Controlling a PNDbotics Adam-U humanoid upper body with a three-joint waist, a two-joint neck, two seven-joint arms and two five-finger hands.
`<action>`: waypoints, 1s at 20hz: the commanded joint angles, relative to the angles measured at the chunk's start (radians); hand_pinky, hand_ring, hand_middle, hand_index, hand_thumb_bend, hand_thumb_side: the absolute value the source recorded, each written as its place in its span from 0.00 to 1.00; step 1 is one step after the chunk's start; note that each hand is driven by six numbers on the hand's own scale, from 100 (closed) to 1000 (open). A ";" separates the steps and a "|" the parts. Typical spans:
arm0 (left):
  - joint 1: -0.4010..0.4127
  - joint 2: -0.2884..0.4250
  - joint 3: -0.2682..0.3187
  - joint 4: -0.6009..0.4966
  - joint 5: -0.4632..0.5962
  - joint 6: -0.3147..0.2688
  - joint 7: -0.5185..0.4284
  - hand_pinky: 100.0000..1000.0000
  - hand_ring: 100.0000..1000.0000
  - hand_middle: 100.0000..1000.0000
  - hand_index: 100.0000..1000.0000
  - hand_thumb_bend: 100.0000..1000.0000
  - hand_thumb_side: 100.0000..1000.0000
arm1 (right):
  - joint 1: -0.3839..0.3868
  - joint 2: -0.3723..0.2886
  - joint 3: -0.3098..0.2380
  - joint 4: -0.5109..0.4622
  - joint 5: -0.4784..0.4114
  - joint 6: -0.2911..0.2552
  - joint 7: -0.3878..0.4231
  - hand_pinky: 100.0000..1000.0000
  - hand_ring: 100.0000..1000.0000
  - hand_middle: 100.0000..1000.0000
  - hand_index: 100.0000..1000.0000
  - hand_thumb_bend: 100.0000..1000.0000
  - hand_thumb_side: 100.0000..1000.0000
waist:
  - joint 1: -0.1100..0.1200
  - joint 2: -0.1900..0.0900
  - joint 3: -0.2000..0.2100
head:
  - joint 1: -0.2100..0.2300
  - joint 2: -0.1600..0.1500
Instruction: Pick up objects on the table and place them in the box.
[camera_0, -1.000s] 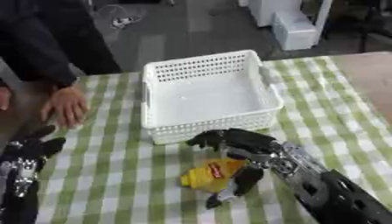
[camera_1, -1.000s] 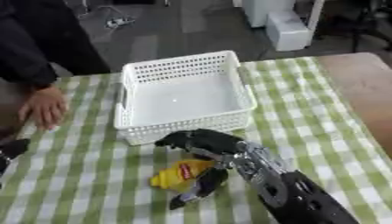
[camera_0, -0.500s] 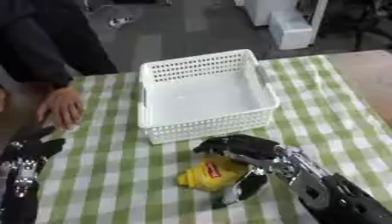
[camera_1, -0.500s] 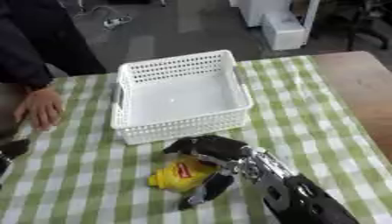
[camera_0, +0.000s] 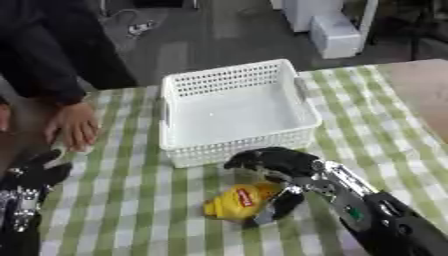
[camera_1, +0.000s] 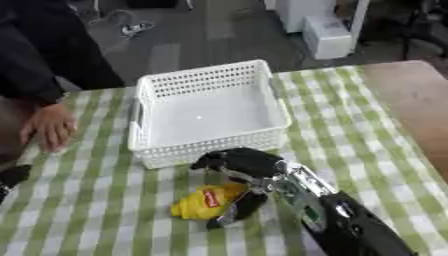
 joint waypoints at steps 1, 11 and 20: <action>-0.013 0.003 0.004 -0.020 0.001 0.000 -0.004 0.76 0.69 0.73 0.95 0.35 0.74 | -0.026 0.000 -0.014 0.019 0.020 -0.004 -0.020 0.59 0.76 0.84 0.95 0.70 0.48 | -0.001 -0.006 0.006 | -0.010 -0.021; -0.019 -0.002 0.004 -0.021 0.000 0.001 -0.005 0.76 0.69 0.73 0.95 0.35 0.74 | -0.008 0.025 -0.015 0.079 0.072 -0.019 -0.052 0.58 0.75 0.83 0.94 0.66 0.40 | -0.007 0.008 0.011 | -0.010 -0.018; -0.017 -0.006 0.004 -0.019 0.000 0.000 -0.007 0.76 0.69 0.73 0.95 0.35 0.75 | 0.019 0.053 -0.019 0.142 0.069 -0.005 -0.097 0.00 0.35 0.55 0.67 0.49 0.34 | -0.012 0.012 0.011 | -0.011 -0.010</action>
